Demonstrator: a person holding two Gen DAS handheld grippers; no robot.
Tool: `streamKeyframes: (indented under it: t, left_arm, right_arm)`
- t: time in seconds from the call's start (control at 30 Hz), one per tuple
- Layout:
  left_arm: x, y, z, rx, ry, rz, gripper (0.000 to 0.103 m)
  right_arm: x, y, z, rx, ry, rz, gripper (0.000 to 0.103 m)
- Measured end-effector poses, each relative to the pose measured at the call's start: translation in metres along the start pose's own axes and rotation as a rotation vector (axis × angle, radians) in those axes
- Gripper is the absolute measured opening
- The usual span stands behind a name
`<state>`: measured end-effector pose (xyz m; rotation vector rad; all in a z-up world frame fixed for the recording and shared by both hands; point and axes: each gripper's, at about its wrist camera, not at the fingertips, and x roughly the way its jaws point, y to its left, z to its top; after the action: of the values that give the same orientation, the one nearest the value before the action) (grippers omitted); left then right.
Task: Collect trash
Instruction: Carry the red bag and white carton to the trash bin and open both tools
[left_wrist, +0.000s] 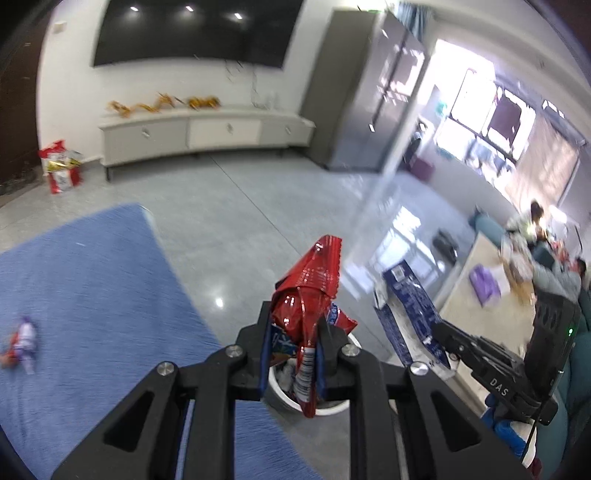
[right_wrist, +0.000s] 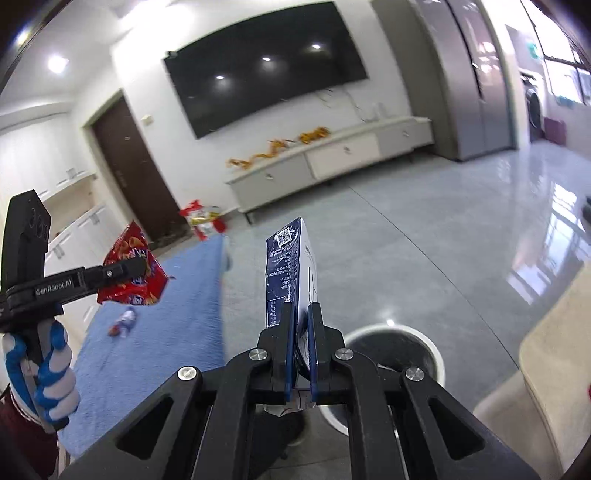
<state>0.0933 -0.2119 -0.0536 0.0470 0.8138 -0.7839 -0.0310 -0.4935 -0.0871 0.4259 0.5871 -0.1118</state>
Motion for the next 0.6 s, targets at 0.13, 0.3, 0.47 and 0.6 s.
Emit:
streamKeyframes:
  t: [0.13,0.3,0.47,0.6]
  left_arm:
    - [0.059,-0.019,-0.005,0.035,0.094,-0.012,0.018]
    - [0.119,-0.034,-0.018,0.063,0.189,-0.025,0.019]
    - [0.17,-0.045,-0.022,0.074,0.253,-0.038,0.021]
    - [0.203,-0.049,-0.026,0.074,0.301,-0.05,0.023]
  right_arm:
    - [0.026,-0.031,-0.01,0.068,0.044,-0.038,0.007]
    - [0.058,-0.064,-0.021,0.139,0.1,-0.071,0.007]
    - [0.086,-0.087,-0.03,0.176,0.141,-0.096,0.007]
    - [0.109,-0.104,-0.037,0.204,0.178,-0.116,0.01]
